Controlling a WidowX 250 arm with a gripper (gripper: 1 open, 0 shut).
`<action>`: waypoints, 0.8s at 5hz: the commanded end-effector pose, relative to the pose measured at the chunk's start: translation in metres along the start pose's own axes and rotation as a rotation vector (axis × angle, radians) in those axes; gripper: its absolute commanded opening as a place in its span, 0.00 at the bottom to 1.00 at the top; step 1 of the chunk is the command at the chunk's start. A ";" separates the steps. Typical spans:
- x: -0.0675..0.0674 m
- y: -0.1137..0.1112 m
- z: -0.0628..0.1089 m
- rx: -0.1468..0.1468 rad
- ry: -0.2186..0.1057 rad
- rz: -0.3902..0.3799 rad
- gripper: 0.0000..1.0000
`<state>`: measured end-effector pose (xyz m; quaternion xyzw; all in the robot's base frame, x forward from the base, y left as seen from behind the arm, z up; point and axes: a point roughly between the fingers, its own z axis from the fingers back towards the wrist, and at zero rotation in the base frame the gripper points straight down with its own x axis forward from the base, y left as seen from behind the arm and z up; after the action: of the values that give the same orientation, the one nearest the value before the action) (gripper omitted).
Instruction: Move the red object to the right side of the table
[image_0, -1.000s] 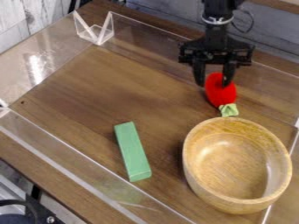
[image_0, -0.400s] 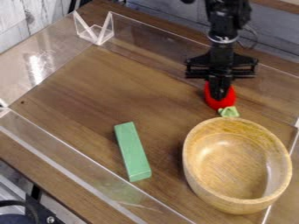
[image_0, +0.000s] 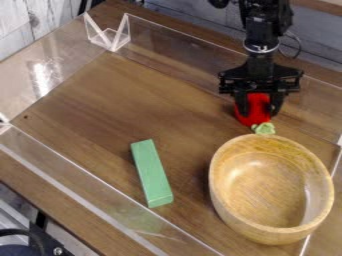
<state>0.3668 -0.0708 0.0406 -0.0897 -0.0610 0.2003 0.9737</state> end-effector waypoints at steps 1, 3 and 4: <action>-0.001 -0.014 0.010 -0.044 -0.017 -0.017 1.00; 0.000 -0.014 0.010 -0.076 -0.020 -0.008 1.00; 0.001 -0.011 0.008 -0.089 -0.021 -0.011 1.00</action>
<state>0.3660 -0.0772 0.0379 -0.1220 -0.0611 0.1973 0.9708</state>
